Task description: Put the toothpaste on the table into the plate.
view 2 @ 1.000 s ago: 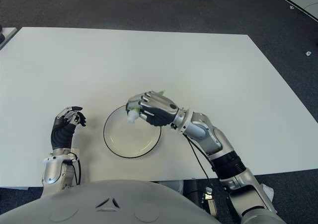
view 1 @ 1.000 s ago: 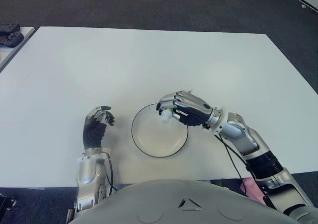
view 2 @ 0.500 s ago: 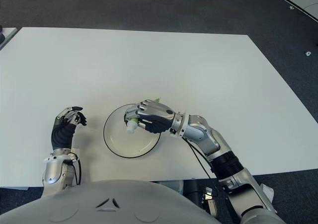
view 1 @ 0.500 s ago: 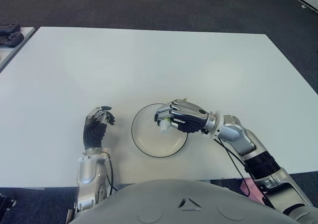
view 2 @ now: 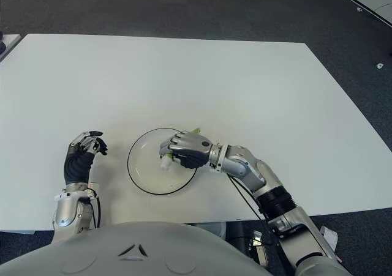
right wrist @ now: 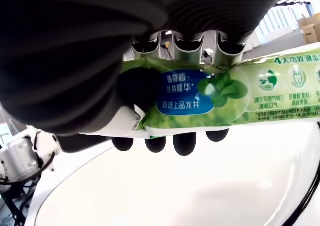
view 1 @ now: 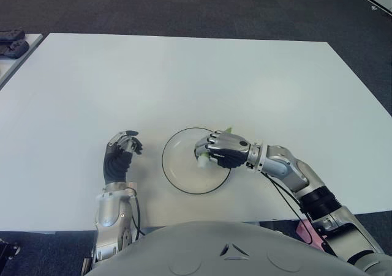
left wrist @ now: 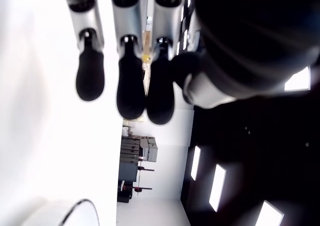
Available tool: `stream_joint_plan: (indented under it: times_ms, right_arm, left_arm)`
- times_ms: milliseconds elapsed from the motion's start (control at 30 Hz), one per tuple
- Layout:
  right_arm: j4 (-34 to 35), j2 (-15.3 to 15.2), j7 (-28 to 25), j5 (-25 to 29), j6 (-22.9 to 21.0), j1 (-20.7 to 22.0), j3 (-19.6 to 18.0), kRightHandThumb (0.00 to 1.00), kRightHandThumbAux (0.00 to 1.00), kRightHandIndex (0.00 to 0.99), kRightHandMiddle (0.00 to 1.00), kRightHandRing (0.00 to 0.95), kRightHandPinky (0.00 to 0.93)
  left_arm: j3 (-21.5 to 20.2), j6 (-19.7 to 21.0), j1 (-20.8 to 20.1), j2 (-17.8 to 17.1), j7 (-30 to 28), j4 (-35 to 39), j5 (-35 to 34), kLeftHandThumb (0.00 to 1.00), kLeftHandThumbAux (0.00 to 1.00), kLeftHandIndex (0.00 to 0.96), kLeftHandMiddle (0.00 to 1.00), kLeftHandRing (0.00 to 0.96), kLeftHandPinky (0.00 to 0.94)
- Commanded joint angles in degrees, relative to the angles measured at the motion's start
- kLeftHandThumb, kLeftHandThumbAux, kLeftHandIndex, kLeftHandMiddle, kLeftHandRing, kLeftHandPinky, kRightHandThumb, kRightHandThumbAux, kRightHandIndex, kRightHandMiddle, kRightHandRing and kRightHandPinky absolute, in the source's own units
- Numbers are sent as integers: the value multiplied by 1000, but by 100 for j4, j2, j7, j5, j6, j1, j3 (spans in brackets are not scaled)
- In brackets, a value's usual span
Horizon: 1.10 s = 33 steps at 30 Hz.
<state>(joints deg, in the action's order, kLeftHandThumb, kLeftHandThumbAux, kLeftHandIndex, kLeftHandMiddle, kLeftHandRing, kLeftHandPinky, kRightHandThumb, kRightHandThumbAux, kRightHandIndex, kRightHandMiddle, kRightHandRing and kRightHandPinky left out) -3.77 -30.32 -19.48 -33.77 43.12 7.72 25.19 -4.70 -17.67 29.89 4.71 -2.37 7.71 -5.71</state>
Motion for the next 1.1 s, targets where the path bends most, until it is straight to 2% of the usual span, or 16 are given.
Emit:
stream_joint_plan:
  times_ms: [33,167,400,533,700,1100]
  right_arm:
    - [-68,-20,121,-373,42,244,21,663,633,96,71,65,109]
    - [-6,-166,245,-681,63,262,-25,528,539,20,14,13,22]
    - [198,-250,499,-1343,-113,275,-26,394,416,1,1,0,1]
    - [206,-243,649,-1449,-150,272,-33,371,355,0,0,0,0]
    - [134,-232,768,-1344,-142,253,-41,326,332,0,0,0,0]
    - [-96,-259,1234,-1313,83,327,-64,327,288,0,0,0,0]
  left_arm:
    - [33,102,1,10,24,13,-36,705,718,439,626,632,634]
    - [28,75,-13,-4,8,-11,-70,706,717,439,634,637,646]
    - [26,104,-20,-1,50,0,-66,705,717,439,640,640,639]
    - [31,96,-24,-3,81,4,-1,704,717,439,641,639,635]
    - [39,78,-32,-17,93,0,53,704,716,439,639,635,629]
    - [33,139,-56,-13,66,3,-8,704,717,439,639,637,636]
